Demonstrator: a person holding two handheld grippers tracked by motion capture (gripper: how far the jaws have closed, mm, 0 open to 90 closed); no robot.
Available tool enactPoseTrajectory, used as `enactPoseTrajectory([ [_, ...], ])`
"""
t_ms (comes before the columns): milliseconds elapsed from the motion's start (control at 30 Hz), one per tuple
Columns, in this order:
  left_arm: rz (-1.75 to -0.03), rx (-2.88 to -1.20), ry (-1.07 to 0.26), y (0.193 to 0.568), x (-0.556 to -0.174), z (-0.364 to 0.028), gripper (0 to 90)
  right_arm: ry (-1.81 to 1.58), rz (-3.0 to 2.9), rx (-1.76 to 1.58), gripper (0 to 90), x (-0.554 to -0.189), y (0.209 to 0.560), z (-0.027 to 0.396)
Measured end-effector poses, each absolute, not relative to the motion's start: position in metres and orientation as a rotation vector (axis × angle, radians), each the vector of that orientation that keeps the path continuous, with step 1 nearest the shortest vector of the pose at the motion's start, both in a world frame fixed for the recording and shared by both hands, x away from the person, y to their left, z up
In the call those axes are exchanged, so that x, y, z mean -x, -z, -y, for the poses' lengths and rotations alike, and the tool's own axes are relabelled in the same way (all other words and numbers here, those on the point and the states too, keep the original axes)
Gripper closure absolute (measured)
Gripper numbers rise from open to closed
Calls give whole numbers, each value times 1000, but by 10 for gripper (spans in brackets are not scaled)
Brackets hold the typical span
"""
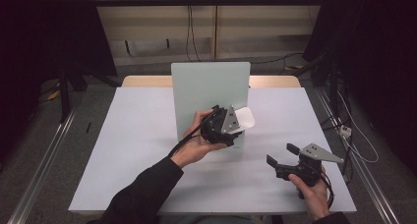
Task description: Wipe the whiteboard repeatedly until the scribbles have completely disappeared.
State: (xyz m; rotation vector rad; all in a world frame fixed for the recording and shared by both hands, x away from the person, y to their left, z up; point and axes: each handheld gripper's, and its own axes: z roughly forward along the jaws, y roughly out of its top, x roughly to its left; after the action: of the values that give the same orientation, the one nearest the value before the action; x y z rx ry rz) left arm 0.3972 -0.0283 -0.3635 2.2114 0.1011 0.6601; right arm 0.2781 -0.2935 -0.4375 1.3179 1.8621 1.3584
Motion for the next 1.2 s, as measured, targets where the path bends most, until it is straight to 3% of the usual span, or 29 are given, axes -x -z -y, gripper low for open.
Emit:
enactPoseTrajectory([
  [900,-20,-2318,-590,410,-379,34,310,-1358,-1865,-1318,97,-277,437,293],
  [1200,-66,-2279,-575,396,-387,27,311,-1356,-1867,-1314,97,-278,438,294],
])
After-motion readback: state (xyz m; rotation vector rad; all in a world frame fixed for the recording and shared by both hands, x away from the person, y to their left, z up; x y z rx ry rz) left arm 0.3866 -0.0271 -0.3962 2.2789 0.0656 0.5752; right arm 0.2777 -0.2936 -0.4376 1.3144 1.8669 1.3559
